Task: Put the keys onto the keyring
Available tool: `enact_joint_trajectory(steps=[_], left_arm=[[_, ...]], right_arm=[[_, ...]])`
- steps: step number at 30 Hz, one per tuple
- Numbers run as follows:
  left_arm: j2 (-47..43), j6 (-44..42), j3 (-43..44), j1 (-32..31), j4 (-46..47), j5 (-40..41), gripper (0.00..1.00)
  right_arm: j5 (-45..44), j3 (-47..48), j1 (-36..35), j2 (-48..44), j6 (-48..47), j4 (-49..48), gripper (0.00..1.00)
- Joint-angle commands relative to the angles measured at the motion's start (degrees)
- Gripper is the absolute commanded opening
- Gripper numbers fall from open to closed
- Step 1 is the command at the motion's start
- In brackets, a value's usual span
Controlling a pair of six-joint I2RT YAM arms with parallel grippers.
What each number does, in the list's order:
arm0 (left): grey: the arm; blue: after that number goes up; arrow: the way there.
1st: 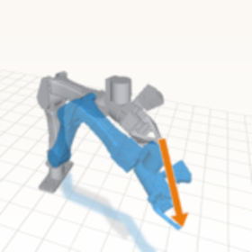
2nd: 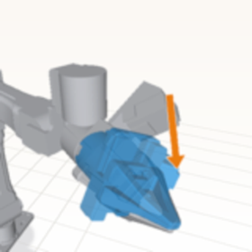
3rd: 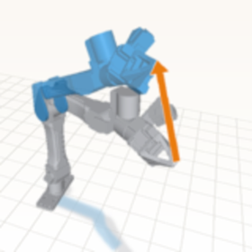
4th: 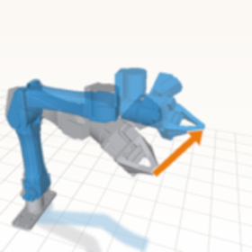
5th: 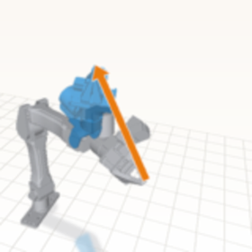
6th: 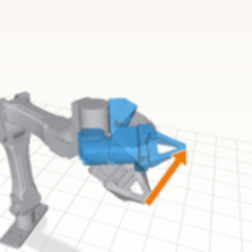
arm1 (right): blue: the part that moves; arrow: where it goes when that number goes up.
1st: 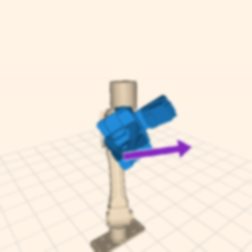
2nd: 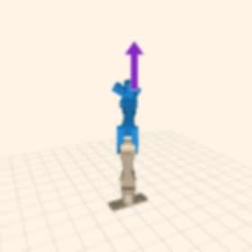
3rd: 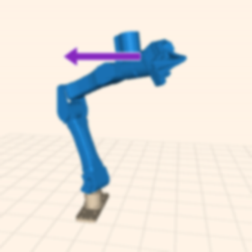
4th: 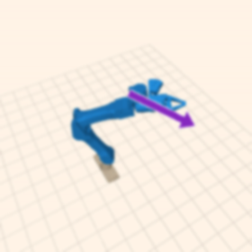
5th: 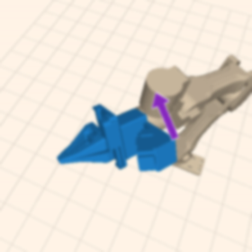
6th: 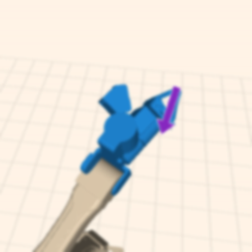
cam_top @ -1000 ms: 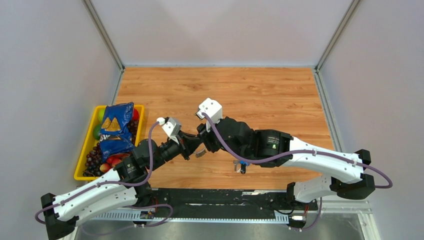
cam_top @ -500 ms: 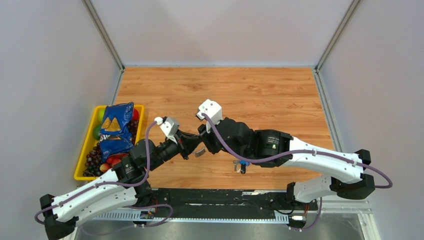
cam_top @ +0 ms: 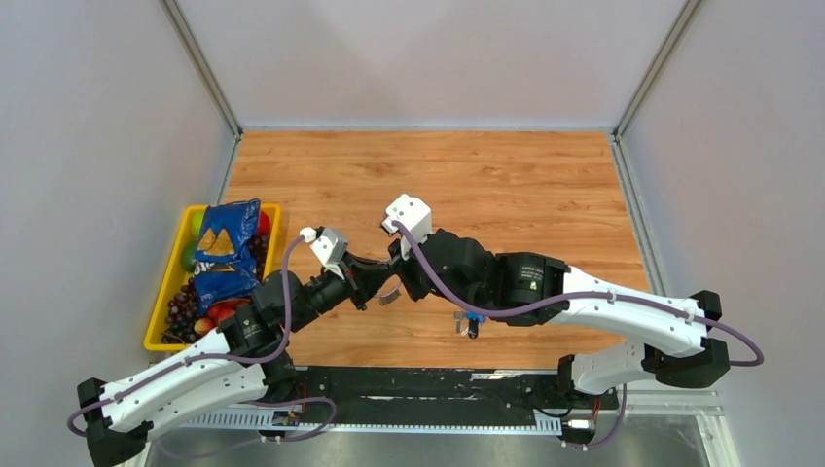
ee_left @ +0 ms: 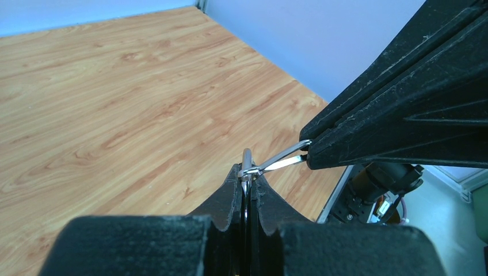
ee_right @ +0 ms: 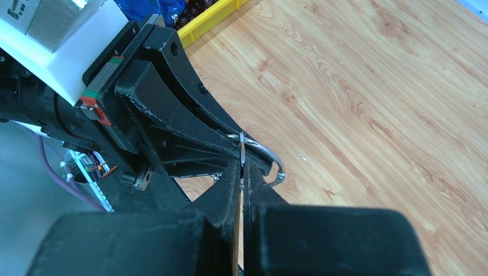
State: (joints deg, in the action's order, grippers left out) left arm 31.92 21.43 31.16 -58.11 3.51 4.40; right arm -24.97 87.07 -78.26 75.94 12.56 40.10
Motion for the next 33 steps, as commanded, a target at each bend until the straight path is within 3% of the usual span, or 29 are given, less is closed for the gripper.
enact_joint_trajectory(steps=[1,4,9,13,19,26,33], left_arm=[[-0.44,0.40,1.99,-0.19,1.40,-0.85,0.00],[-0.76,-0.32,1.63,-0.22,0.83,-1.46,0.04],[-3.04,-1.57,1.06,-0.17,-0.95,-3.48,0.43],[-4.83,-3.23,2.03,-0.23,-4.57,-5.93,0.54],[-7.84,-5.63,3.24,-0.18,-9.06,-7.47,0.63],[-10.28,-8.46,2.62,-0.18,-7.91,-8.65,0.62],[-12.48,-12.20,1.83,-0.20,-5.38,-8.62,0.62]], right_arm=[[-0.12,2.56,-0.88,0.31,0.01,-0.46,0.00],[0.92,3.71,-1.51,0.89,-0.47,-0.04,0.00],[0.98,7.40,-1.61,2.45,1.51,4.11,0.00],[2.09,11.35,-1.58,4.37,4.16,8.78,0.00],[2.05,18.86,-1.55,8.12,6.40,16.30,0.00],[6.68,27.52,-0.23,12.51,9.29,24.07,0.00],[11.29,30.06,2.61,14.77,11.79,28.83,0.00]])
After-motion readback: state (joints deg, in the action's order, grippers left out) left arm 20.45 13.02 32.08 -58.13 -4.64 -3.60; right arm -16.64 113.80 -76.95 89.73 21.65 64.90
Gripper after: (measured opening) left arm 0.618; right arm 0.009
